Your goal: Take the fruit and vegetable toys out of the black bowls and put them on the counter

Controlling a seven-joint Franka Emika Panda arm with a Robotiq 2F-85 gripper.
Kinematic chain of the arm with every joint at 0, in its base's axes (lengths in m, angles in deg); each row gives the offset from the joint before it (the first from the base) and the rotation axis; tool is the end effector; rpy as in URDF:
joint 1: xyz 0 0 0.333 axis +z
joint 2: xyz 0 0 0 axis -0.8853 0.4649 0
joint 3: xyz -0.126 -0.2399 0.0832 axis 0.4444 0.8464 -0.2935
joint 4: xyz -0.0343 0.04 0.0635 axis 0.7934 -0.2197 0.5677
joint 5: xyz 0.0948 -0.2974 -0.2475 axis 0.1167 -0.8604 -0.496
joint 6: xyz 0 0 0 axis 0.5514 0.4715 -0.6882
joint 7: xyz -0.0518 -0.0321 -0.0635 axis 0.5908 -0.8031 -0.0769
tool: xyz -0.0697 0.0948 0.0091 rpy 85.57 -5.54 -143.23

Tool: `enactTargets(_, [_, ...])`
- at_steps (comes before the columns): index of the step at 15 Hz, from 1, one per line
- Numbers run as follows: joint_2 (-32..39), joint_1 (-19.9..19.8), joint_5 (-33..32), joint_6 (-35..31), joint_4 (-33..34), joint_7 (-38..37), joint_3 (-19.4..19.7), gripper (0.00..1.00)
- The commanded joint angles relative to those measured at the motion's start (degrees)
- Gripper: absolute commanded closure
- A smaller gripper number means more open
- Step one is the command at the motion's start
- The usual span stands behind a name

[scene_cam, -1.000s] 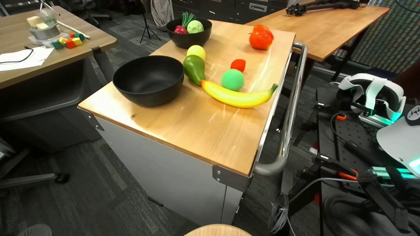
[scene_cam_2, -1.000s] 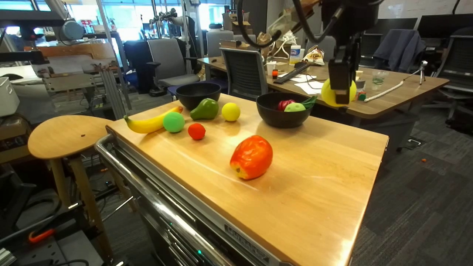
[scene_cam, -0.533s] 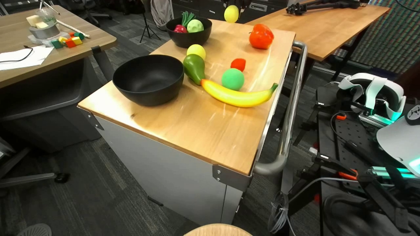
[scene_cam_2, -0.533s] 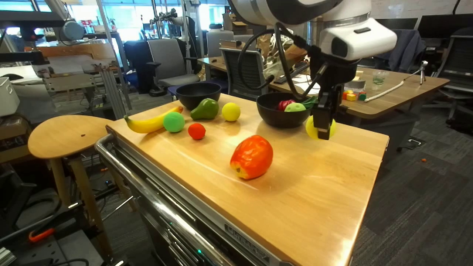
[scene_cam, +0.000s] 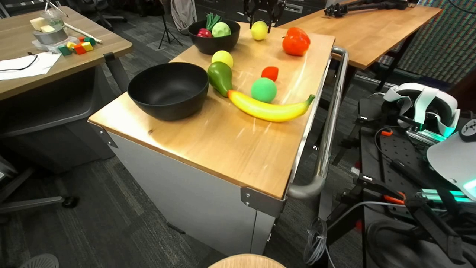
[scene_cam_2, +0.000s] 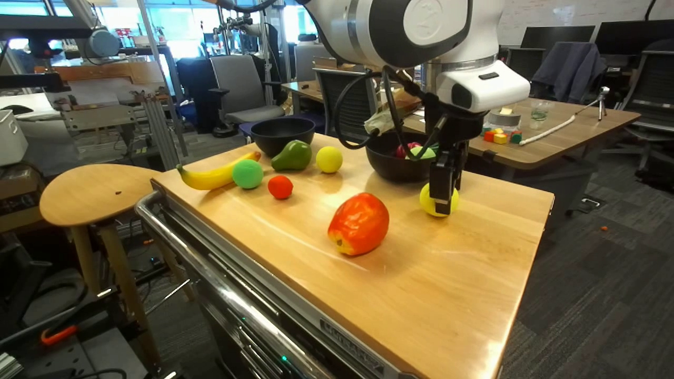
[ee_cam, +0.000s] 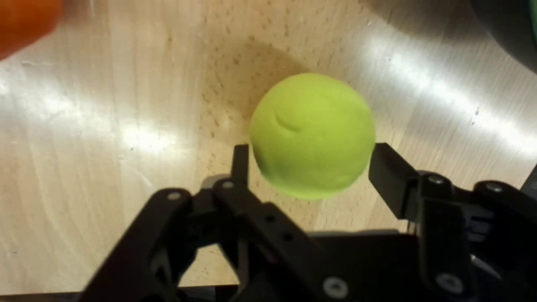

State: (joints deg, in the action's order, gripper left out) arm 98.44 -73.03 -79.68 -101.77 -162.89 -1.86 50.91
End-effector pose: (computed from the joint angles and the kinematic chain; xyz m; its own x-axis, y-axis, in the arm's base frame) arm 0.5937 -0.2688 0.2677 0.1305 -0.9857 0.1063 -0.9820 -0.1434 -0.1234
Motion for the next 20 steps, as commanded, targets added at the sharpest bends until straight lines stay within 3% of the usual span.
enactTargets(1, [-8.25,1.38,-0.45,-3.73,-6.53,3.26,-0.08,0.00])
enactTargets(5, [-19.35,2.80,1.03,-11.39,-14.98,7.15,-1.63,0.00])
enactTargets(8, [-20.98,4.39,2.17,-14.04,-15.60,3.12,-3.59,0.00])
enactTargets(13, [-13.73,6.69,0.22,-19.98,-11.68,-8.01,-5.11,0.00])
enactTargets(17, [-6.52,10.15,-2.17,-19.15,-6.49,-18.38,-3.18,0.00])
enactTargets(20, [-1.31,12.66,-4.41,-18.06,-1.99,-25.62,-0.89,0.06])
